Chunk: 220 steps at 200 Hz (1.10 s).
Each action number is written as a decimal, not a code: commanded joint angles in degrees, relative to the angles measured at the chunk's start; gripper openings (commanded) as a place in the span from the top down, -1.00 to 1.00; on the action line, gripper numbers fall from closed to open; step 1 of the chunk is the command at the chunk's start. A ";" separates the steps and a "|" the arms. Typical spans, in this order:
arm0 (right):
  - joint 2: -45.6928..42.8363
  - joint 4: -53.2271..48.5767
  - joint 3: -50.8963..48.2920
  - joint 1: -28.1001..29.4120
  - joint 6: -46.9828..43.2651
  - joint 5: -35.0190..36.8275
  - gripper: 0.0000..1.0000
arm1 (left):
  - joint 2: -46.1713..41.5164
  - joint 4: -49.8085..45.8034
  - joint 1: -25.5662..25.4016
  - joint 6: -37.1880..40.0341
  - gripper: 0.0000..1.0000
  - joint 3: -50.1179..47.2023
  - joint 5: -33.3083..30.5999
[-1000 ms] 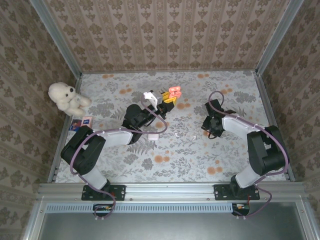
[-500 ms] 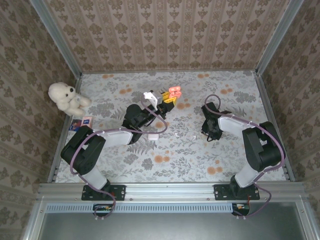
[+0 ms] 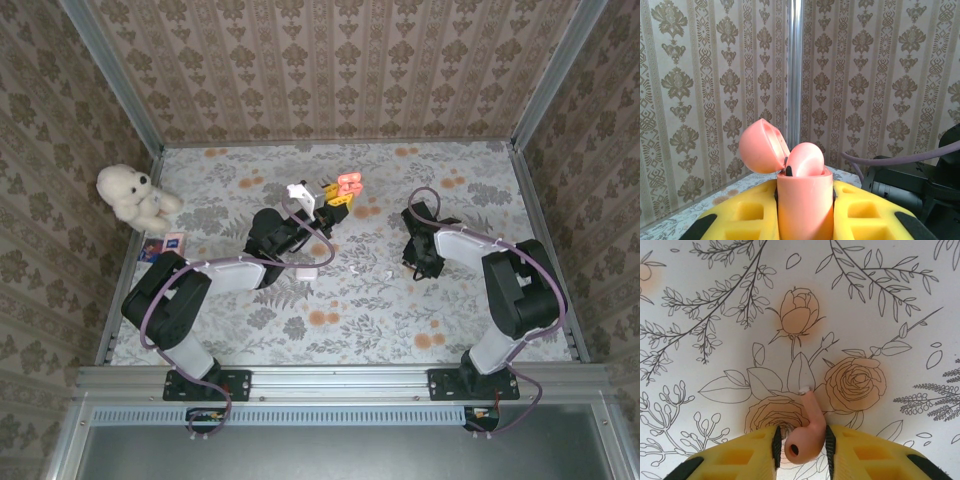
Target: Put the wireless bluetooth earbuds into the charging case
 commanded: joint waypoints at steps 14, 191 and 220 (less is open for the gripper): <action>0.94 -1.90 1.25 -0.40 0.59 1.74 0.47 | -0.40 2.95 -0.12 -0.78 1.00 0.36 0.17; 10.23 54.18 -3.56 0.64 17.64 -18.69 0.54 | 0.02 2.87 0.18 -1.75 1.00 0.17 0.34; 13.06 56.69 -3.15 1.21 20.02 -17.94 0.53 | -0.04 2.79 0.16 -1.84 1.00 0.17 0.34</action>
